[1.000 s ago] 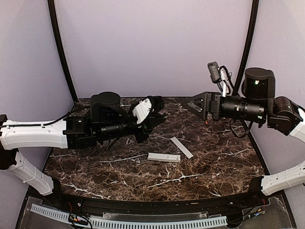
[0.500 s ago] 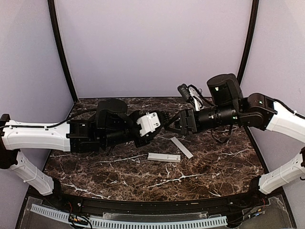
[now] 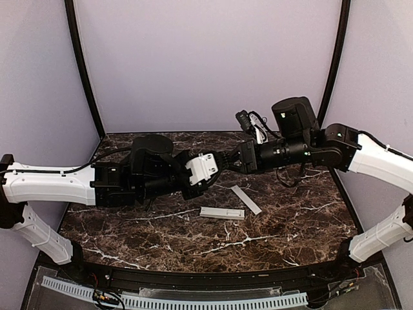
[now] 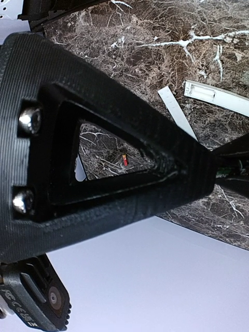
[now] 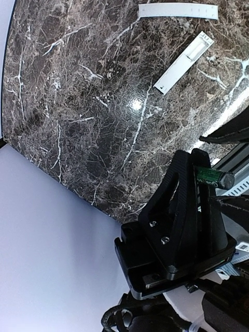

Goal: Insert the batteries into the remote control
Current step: Pass from the left arm to the right

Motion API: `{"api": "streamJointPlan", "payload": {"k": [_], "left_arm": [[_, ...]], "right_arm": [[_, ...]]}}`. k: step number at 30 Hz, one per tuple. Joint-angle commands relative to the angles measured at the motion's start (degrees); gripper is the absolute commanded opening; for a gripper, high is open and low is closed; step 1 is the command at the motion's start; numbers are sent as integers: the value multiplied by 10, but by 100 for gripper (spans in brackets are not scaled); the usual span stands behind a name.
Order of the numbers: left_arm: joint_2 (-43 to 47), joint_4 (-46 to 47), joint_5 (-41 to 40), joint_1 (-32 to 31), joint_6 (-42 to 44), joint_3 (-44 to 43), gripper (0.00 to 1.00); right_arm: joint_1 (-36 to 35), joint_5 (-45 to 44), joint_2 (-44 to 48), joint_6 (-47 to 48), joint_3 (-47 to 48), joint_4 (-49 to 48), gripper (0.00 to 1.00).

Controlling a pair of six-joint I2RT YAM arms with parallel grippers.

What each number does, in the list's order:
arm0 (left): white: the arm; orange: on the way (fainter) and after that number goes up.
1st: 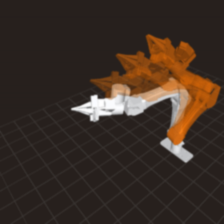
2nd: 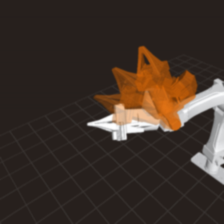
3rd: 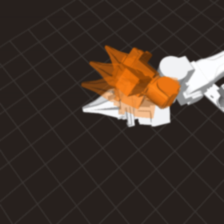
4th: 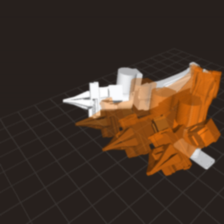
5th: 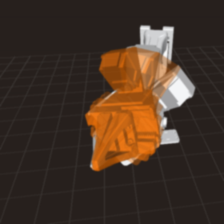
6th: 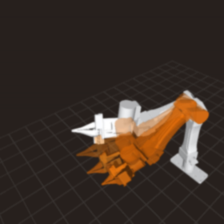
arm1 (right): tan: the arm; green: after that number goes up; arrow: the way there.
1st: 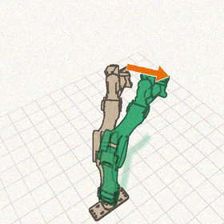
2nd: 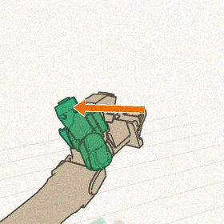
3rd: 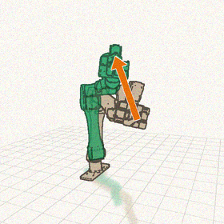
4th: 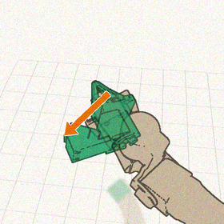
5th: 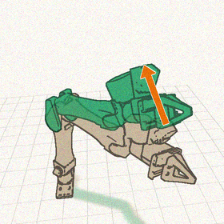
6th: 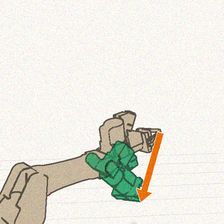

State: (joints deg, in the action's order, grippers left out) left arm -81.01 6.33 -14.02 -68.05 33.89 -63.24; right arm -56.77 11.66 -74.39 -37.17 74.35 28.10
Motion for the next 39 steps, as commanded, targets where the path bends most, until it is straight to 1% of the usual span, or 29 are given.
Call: {"api": "streamJointPlan", "payload": {"k": [1, 5, 9, 11, 13, 14, 17, 19, 20, 21, 22, 23, 24, 26, 28, 29, 30, 31, 32, 33, 35, 36, 39], "left_arm": [[0, -1, -4, -4, 6, 5, 0], [-1, 2, -7, -5, 9, 6, 0], [0, 1, -3, -5, 10, 7, 0], [0, 1, -1, -5, 9, 8, 0], [1, 1, 1, -5, 8, 10, 0], [2, 0, 1, -5, 9, 10, 0], [5, -1, 7, -5, 6, 13, 0], [12, 5, 17, -4, -3, 25, 9], [20, 19, 22, -4, -7, 31, 20], [25, 27, 34, -4, -10, 47, 25], [33, 41, 40, -4, -12, 55, 36], [37, 45, 49, -3, -22, 65, 42], [46, 51, 54, -2, -30, 68, 53], [61, 50, 77, 4, -64, 75, 63], [83, 46, 121, 19, -112, 81, 68], [100, 45, 164, 33, -158, 84, 68], [108, 46, 188, 41, -182, 85, 68], [125, 48, 236, 57, -229, 87, 66], [132, 58, 278, 64, -249, 92, 65], [144, 64, 296, 72, -280, 94, 63], [155, 82, 335, 75, -315, 97, 62], [155, 94, 356, 75, -326, 95, 63], [139, 121, 388, 75, -414, 83, 63]], "right_arm": [[3, 16, -9, 1, 12, -27, 29], [4, 18, -12, -1, 12, -25, 26], [4, 15, -13, 1, 12, -27, 19], [4, 16, -16, 3, 12, -26, 12], [4, 14, -16, 5, 12, -24, 1], [4, 14, -16, 5, 11, -23, 0], [5, 10, -11, 9, 6, -23, 0], [5, 13, -2, 12, 1, -26, 0], [6, 15, 3, 14, -2, -30, 0], [8, 19, 9, 15, -7, -35, 0], [9, 24, 14, 18, -10, -38, 0], [10, 29, 18, 19, -11, -38, 0], [10, 34, 24, 24, -11, -38, 0], [11, 53, 35, 44, -17, -46, 0], [11, 96, 49, 79, -25, -67, 0], [11, 117, 56, 95, -30, -77, 0], [11, 132, 63, 108, -37, -85, 0], [11, 145, 70, 119, -44, -96, 0], [12, 157, 78, 127, -51, -105, 0], [12, 166, 85, 134, -58, -117, 0], [12, 179, 98, 139, -73, -145, 0], [12, 185, 103, 140, -80, -161, 0], [12, 200, 113, 136, -98, -205, 0]]}}
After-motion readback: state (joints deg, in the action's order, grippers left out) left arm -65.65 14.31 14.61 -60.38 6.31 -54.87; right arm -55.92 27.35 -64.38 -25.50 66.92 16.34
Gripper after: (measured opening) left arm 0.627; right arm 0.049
